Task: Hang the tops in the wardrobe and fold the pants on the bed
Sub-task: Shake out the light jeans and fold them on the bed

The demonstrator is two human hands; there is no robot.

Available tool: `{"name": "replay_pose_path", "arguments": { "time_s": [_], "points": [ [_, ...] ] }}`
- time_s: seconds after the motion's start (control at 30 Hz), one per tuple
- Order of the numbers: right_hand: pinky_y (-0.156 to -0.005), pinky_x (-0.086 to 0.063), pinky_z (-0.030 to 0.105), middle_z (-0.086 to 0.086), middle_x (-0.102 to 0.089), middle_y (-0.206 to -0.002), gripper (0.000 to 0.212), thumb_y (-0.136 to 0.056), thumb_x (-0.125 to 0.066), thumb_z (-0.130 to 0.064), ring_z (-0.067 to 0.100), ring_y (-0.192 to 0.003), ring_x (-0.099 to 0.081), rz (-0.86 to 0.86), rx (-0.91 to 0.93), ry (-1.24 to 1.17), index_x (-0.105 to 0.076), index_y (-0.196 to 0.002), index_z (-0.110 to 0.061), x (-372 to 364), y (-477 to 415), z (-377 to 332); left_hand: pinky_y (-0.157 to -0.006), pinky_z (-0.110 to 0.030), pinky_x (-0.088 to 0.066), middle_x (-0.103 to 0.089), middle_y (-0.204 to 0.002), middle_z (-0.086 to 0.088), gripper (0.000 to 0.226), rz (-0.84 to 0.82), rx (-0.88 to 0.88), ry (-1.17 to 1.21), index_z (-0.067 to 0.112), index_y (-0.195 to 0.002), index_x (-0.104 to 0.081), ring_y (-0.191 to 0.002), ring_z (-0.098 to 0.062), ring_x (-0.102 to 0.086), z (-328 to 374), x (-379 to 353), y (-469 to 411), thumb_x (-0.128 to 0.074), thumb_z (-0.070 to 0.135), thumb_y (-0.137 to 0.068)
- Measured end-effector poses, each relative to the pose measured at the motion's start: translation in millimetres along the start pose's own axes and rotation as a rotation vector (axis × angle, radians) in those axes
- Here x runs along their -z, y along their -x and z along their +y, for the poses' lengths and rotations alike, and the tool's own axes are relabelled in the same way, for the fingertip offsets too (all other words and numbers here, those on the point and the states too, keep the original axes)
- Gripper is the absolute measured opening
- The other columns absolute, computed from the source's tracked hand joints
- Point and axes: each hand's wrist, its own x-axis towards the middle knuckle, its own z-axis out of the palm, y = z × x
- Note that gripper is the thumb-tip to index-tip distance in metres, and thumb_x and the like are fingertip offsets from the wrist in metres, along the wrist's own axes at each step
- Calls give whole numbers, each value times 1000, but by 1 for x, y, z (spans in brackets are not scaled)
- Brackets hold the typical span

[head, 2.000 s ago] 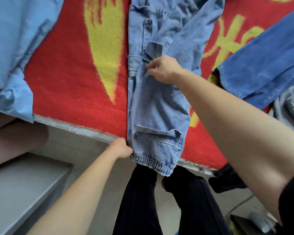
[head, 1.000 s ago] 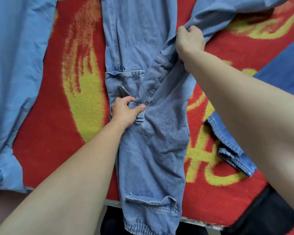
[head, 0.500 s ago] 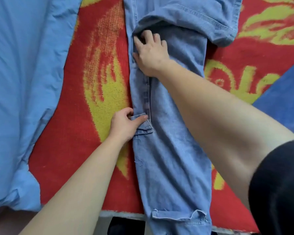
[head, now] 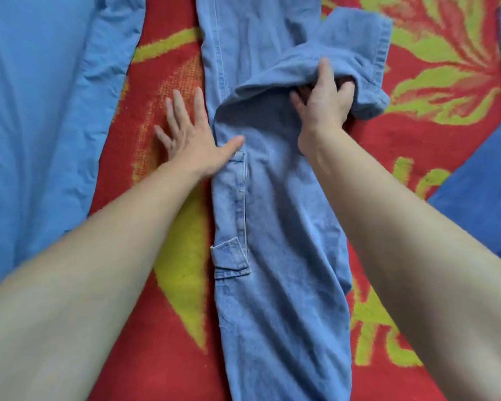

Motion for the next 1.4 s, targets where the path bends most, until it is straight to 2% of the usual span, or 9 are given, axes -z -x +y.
{"name": "replay_pose_path", "arguments": {
  "time_s": [0.17,0.37,0.47,0.57,0.73,0.93,1.07,1.2,1.4],
  "points": [
    [-107,-44,36,9,-66,-122,35,-93,-67,-23,21,-117,-60,54,323,335,-63,-121,-4,-21,-47,-18,-111,-67,9,36,-156,-11,151,-169,160,-103,32,-148,30,-145,-31,29,-2,11,-56,-60,95,-44],
    [-95,-42,32,16,-60,-103,18,-94,-57,-12,28,-100,-55,-193,1040,658,-65,-101,3,-97,-73,-3,-107,-68,14,47,-148,-12,154,-230,124,-88,33,-137,44,-140,-33,38,-14,-2,-69,-41,106,-31],
    [-114,-30,40,6,-56,-123,29,-106,-38,-34,29,-126,-43,-723,806,1269,-62,-112,-19,-141,-94,15,-106,-69,14,50,-145,-12,153,-256,128,-103,32,-135,47,-138,-33,40,-14,0,-70,-35,106,-29],
    [-123,-10,42,16,-19,-164,45,-108,-27,-36,34,-153,-8,-856,678,1655,-41,-149,-22,-142,-114,19,-106,-68,16,55,-139,-11,152,-290,129,-102,32,-132,50,-136,-33,43,-12,3,-71,-33,107,-29],
    [-123,-7,52,15,-13,-165,56,-105,-27,-49,36,-153,-8,-681,1183,1643,-32,-155,-23,-103,-106,21,-104,-69,19,66,-126,-8,151,-329,120,-76,32,-128,53,-132,-33,48,-13,7,-71,-32,108,-30],
    [-117,10,63,4,13,-167,75,-91,-12,-77,38,-150,18,-748,880,1987,5,-156,-43,-116,-122,36,-103,-71,15,58,-136,-14,157,-344,96,-107,29,-129,53,-133,-36,47,-14,9,-72,-39,105,-27],
    [-120,6,60,8,2,-168,73,-96,-20,-71,36,-152,10,-771,853,1888,-12,-159,-34,-105,-114,22,-105,-71,13,52,-143,-17,162,-316,90,-132,27,-134,49,-135,-37,43,-13,7,-68,-51,100,-29],
    [-122,-2,53,18,-11,-165,63,-102,-26,-54,36,-153,-5,-503,1012,1684,-28,-157,-24,-50,-71,32,-106,-71,11,42,-150,-19,158,-229,80,-144,26,-141,40,-140,-37,36,-12,5,-64,-50,99,-34],
    [-123,2,52,19,-3,-166,66,-103,-27,-55,34,-154,0,-467,892,1862,-13,-160,-24,70,-11,76,-106,-69,12,34,-155,-19,154,-146,47,-139,27,-149,29,-143,-37,30,-18,3,-54,-54,97,-40]
  ]
}}
